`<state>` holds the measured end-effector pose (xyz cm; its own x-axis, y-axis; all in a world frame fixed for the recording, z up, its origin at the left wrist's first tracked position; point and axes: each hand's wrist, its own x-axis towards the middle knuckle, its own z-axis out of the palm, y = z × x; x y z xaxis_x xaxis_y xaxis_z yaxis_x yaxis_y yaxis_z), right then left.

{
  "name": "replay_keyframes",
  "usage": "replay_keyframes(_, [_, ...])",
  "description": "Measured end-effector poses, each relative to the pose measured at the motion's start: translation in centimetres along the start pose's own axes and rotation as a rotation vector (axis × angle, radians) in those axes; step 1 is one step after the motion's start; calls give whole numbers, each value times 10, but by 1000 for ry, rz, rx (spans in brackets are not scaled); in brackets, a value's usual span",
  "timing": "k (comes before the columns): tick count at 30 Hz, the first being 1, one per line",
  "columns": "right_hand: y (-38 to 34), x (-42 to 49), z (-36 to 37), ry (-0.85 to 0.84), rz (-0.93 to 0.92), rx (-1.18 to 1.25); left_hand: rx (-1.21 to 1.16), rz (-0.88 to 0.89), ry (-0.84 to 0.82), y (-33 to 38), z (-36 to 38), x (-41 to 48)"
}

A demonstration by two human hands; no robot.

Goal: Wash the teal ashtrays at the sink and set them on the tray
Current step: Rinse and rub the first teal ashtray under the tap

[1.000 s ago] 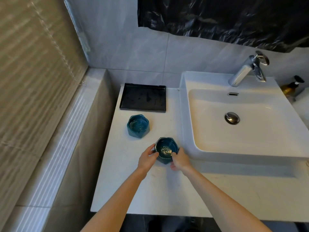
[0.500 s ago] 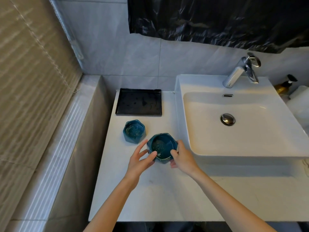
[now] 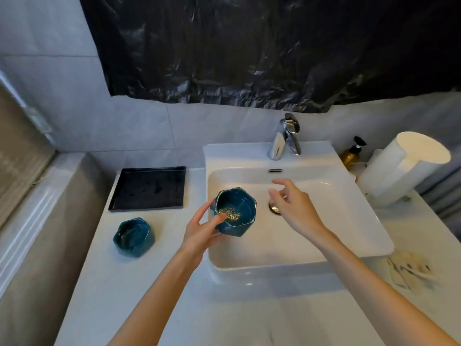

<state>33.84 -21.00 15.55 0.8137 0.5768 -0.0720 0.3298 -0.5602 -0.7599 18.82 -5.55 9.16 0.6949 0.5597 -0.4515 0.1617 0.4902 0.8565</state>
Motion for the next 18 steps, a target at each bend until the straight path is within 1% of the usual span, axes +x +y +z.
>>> replay_keyframes(2, [11,23,-38,100,-72,-28,-11,-17,-16,-7,29,11])
replay_keyframes(4, [23,51,-70,159,-180,-103,-20,-29,-12,-15,58,23])
replay_keyframes(8, [39,112,-112,167,-387,-288,-29,-49,26,-23,108,49])
replay_keyframes(11, [40,152,-124,130,-462,-366,-52,-61,64,-21,136,67])
replay_keyframes(15, [38,195,-123,7,-565,-436,-56,-70,101,-14,164,86])
replay_keyframes(18, [37,208,-122,-73,-649,-545,-51,-72,100,-8,178,95])
